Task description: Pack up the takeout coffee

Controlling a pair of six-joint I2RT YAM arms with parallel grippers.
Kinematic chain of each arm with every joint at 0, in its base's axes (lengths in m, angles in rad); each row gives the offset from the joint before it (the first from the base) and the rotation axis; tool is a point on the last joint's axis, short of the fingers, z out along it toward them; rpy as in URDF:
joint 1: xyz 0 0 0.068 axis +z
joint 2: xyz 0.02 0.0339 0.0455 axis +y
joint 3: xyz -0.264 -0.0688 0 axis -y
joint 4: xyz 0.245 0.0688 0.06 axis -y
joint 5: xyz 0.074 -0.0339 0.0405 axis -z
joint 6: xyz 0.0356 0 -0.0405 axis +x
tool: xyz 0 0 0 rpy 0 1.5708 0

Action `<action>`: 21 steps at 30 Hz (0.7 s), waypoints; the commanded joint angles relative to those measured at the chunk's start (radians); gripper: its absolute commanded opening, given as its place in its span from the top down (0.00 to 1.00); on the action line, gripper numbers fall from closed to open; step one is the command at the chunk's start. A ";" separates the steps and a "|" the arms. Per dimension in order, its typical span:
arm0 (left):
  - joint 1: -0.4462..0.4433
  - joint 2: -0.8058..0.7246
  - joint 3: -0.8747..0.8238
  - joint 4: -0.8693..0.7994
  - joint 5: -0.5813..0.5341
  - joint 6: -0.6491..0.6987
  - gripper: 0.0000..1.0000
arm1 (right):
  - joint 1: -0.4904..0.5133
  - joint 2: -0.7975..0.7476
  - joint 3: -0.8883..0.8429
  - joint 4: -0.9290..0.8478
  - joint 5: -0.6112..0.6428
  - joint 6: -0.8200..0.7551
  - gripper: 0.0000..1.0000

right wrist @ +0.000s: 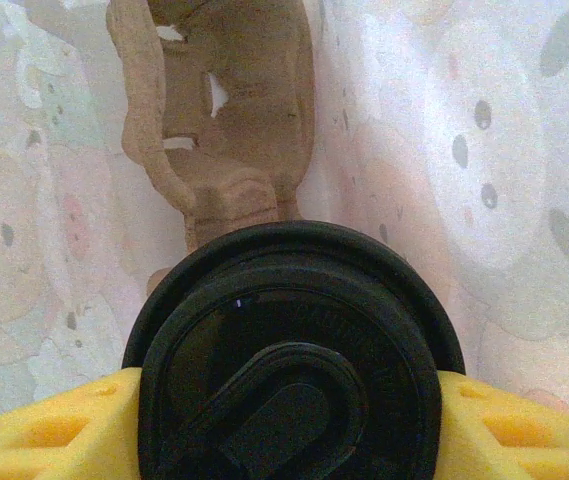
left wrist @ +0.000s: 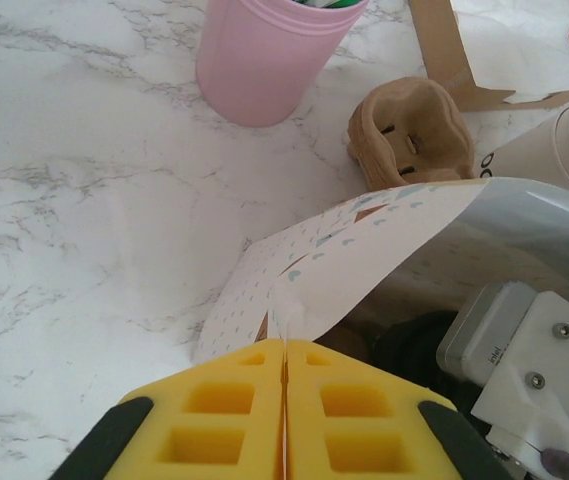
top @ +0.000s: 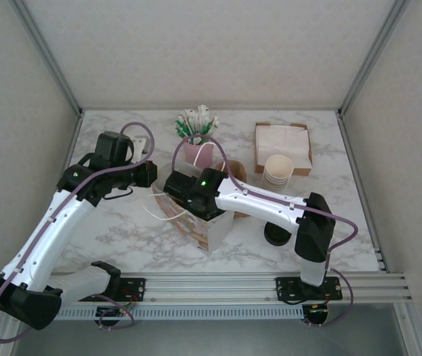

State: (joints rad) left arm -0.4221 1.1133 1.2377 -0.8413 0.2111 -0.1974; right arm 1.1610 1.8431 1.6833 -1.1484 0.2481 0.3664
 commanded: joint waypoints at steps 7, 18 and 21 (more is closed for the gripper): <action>-0.036 0.020 -0.008 -0.016 0.023 -0.003 0.91 | 0.002 0.033 0.007 0.047 -0.110 0.059 0.54; -0.040 0.026 -0.008 -0.021 0.002 -0.004 0.91 | 0.004 0.096 -0.165 0.126 -0.166 0.122 0.55; -0.040 0.027 -0.008 -0.020 -0.001 -0.005 0.91 | 0.006 0.109 -0.197 0.140 -0.168 0.131 0.55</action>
State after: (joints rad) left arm -0.4492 1.1221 1.2377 -0.8268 0.2073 -0.1978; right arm 1.1610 1.8214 1.5944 -1.0481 0.1902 0.4473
